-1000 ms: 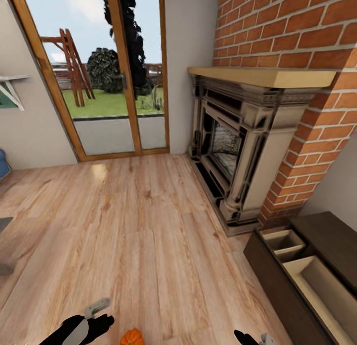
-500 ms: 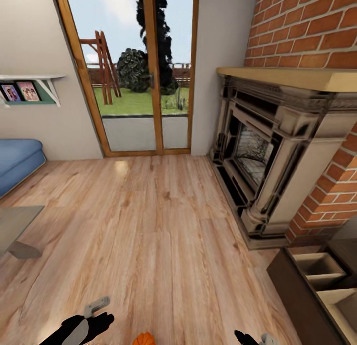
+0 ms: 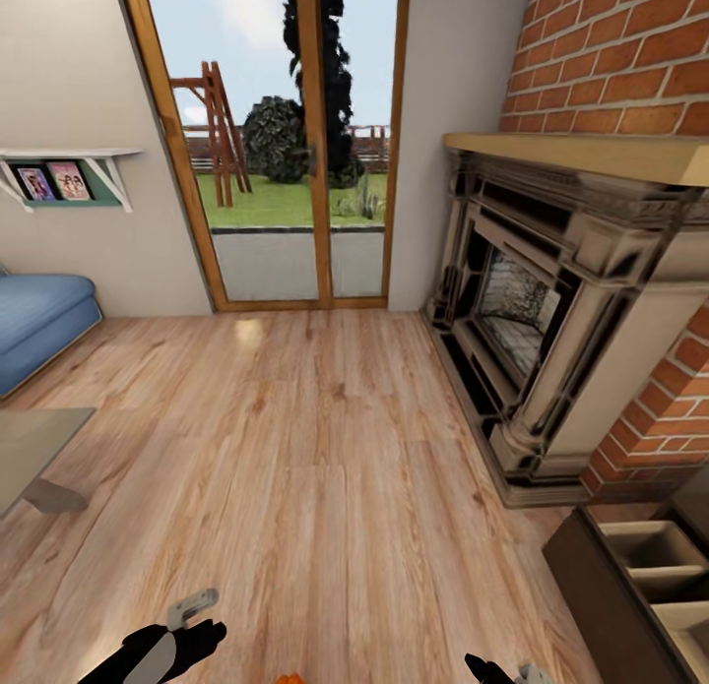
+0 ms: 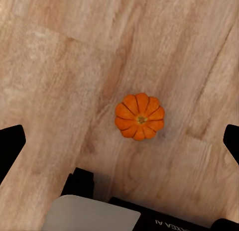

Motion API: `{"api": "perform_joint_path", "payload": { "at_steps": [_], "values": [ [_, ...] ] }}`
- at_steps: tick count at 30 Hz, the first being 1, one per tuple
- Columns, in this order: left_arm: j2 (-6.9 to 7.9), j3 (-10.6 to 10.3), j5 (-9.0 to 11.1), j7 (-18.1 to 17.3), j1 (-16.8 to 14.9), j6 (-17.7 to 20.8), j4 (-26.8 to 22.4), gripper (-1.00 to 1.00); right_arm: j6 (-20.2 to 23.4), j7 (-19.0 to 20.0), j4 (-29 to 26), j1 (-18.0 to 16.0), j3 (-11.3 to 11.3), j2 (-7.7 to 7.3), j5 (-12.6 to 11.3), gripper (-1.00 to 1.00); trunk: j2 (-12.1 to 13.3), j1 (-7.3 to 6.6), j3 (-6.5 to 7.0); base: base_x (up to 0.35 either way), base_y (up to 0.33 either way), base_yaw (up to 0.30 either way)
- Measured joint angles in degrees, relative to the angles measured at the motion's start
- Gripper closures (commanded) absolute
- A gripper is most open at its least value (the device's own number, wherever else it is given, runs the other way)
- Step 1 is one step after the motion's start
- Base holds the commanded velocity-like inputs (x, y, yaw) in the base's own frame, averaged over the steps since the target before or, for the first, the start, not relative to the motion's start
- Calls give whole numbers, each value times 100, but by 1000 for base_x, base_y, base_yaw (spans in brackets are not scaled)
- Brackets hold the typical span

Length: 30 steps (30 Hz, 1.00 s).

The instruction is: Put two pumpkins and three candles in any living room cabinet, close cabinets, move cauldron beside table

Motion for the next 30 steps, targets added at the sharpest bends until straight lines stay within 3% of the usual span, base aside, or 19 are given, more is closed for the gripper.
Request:
{"api": "perform_joint_path", "payload": {
  "at_steps": [7,23,30],
  "values": [
    [1,0,0,-2,0,0,0,-100,0,-3,0,0,-6,0,0,-100,0,1,0,39,-77,166],
    [6,1,9,-44,-1,-157,1,-100,-8,-5,-15,1,0,0,1,-100,0,1,0,8,4,8],
    [16,-4,26,-67,-1,-200,1,-100,-11,47,-68,1,-1,0,1,-100,-279,154,-125,0,0,0]
  ]
}}
